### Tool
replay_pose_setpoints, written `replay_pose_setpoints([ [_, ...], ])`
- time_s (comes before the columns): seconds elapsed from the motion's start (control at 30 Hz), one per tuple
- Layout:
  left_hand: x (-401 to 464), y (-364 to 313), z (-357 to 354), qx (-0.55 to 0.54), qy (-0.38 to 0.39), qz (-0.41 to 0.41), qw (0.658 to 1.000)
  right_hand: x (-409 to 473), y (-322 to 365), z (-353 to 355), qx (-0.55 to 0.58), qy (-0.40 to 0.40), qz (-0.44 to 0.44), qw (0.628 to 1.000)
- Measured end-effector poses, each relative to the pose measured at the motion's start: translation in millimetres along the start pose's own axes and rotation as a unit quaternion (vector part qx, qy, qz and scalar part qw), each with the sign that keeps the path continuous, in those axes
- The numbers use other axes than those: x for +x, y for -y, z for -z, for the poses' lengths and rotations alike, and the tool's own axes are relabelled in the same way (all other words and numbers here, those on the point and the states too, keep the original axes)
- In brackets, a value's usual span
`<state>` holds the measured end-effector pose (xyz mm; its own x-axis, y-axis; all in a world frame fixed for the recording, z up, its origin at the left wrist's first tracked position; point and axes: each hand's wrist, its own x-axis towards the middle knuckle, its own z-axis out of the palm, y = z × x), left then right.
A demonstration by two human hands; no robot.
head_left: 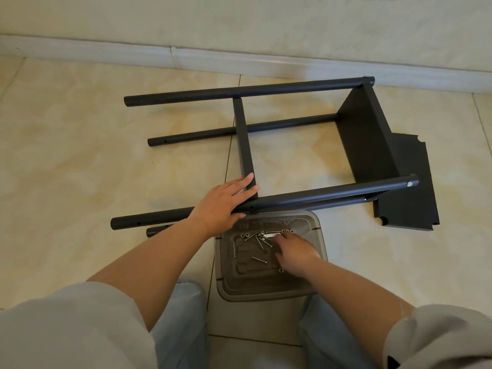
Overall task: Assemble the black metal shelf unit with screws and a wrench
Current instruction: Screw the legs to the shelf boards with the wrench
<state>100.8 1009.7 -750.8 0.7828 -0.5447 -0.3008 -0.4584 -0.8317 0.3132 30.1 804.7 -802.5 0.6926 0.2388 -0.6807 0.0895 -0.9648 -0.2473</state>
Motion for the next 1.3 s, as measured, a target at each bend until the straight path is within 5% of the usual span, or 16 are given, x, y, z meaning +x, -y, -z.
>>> replay_pose_setpoints([
  [0.37,11.2,-4.8,-1.4,-0.061,-0.014,0.025,0.998,13.5,-2.7,-7.3,-0.004,0.009,0.0,1.0],
  [0.83,13.0,-6.6,-1.1,-0.008,-0.016,0.026,1.0,25.0,36.5,-29.6,-0.122,0.055,-0.047,0.99],
  [1.3,25.8,-26.4,-7.1,0.019,-0.07,0.105,0.992,10.9,-1.6,-7.3,-0.025,0.061,-0.007,0.998],
])
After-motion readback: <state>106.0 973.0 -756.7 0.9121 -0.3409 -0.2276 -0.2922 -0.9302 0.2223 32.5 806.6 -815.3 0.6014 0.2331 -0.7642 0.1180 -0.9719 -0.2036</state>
